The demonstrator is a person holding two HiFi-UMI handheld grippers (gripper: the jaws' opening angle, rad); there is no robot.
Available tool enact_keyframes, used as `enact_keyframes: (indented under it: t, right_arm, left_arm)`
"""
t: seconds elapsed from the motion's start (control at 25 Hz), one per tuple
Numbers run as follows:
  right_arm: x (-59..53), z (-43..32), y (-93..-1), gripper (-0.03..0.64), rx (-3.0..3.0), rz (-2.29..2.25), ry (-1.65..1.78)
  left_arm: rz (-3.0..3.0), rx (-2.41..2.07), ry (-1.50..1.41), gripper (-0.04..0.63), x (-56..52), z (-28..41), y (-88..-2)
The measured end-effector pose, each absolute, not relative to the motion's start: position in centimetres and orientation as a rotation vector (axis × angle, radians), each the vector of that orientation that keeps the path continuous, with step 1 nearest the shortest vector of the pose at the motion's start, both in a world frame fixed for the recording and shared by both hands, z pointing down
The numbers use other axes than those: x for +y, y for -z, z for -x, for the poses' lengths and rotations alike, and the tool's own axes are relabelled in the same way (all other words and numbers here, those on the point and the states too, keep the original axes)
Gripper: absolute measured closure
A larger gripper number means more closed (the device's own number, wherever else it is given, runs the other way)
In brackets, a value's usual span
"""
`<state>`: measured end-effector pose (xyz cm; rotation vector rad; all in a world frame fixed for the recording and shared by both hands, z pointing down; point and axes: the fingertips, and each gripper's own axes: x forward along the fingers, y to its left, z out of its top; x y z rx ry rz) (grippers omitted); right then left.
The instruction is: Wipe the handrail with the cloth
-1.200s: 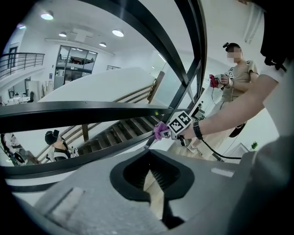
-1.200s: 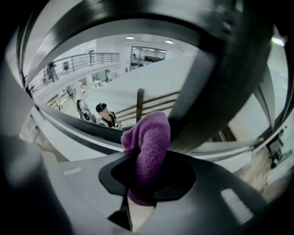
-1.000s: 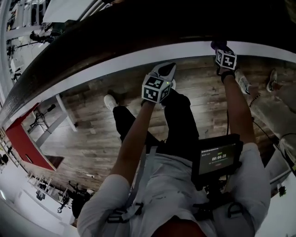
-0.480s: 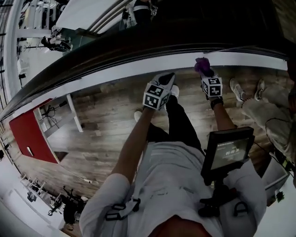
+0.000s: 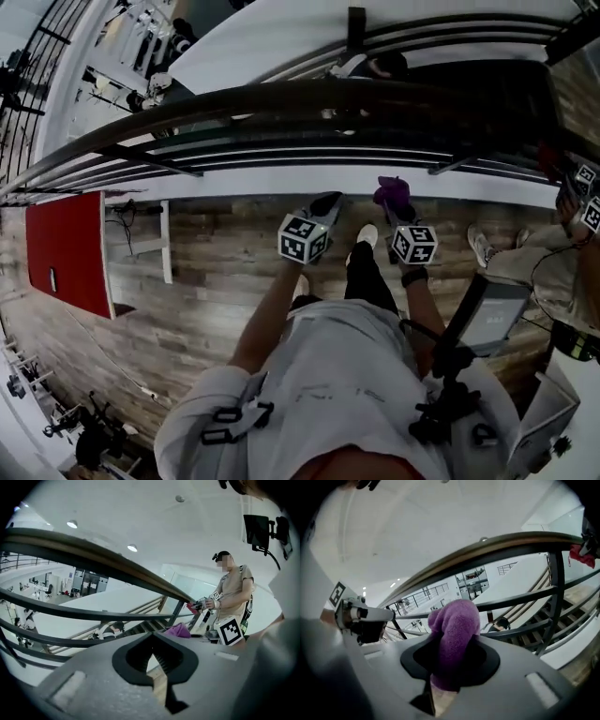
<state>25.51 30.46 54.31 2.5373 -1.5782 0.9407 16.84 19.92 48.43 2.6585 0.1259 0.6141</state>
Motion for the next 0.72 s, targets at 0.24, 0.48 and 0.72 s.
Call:
enact_keyframes:
  t: [0.24,0.48,0.72]
  right_arm:
    - [26.2,-15.6,-47.7,0.520,-1.746,-2.618,-0.775]
    - [24.1,-6.1,-40.1,0.520,-1.884,-2.597,-0.587]
    - [24.8,-0.2,-34.2,0.520,-1.902,-2.624,-0.366]
  left_arm:
    - [-2.794,-0.017,-0.421,0.594,16.0,-6.8,-42.9]
    - [-2.886,-0.097,-0.286,0.594,15.2,1.6,-37.3]
    - [-2.952,-0.120,-0.120,0.594,15.5,7.0,-32.5]
